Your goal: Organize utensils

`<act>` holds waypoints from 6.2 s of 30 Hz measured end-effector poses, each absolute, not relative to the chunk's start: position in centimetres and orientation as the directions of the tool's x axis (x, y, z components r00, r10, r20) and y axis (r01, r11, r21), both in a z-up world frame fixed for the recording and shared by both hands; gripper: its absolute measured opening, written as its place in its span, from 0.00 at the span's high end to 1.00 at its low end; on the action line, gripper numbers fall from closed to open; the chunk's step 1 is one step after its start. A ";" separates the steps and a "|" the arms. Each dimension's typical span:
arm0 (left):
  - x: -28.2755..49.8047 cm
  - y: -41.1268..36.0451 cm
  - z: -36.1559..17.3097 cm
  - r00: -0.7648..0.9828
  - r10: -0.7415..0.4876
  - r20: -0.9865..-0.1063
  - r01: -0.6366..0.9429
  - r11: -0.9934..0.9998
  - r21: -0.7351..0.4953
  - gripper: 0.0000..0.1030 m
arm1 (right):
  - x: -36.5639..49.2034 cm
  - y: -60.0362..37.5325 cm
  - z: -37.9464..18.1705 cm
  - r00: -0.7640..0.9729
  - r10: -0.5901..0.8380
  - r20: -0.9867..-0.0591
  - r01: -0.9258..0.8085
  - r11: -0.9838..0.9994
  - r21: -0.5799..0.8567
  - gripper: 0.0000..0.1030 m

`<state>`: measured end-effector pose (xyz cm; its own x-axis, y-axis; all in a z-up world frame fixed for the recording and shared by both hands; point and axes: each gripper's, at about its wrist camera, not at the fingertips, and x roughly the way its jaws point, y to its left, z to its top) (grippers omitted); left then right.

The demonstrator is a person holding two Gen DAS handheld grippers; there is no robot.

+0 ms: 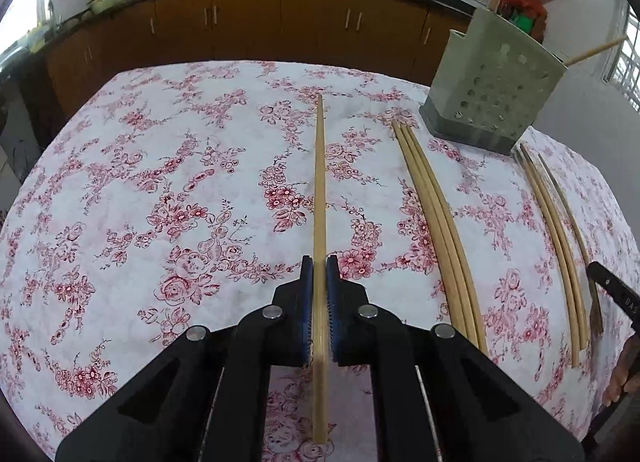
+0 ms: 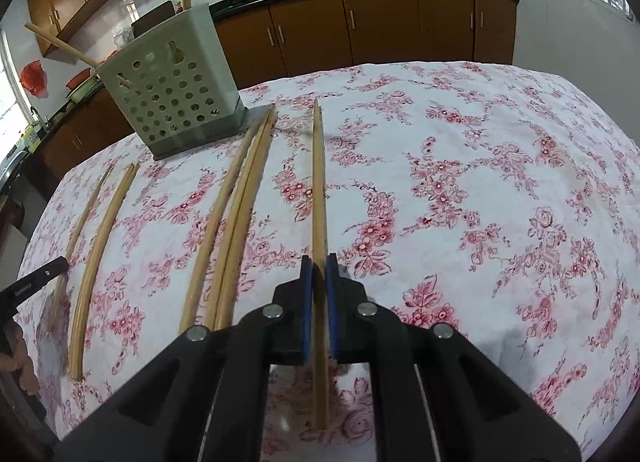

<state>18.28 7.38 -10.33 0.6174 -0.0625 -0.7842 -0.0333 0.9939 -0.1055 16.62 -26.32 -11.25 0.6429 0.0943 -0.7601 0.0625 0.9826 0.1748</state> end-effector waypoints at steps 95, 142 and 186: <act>18.3 2.3 12.6 0.926 -0.228 -0.299 0.166 0.961 -0.220 0.58 | 17.6 -25.4 11.7 0.954 0.109 -0.279 -0.053 0.978 0.202 0.70; 16.6 2.5 -10.1 0.590 -0.092 -0.803 0.044 0.996 -0.081 0.92 | 17.2 -23.4 -11.1 0.619 0.091 -0.780 -0.004 0.994 0.113 0.92; 18.0 8.4 -10.2 0.635 -0.063 -0.770 -0.069 0.988 -0.137 0.92 | 18.1 -25.9 -11.2 0.639 0.017 -0.769 0.079 0.993 0.088 0.91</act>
<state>17.98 8.38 -10.23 0.6353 -0.0628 -0.7697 -0.0689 0.9881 -0.1375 18.09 -25.92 -11.17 0.6391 0.0167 -0.7689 0.0795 0.9930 0.0876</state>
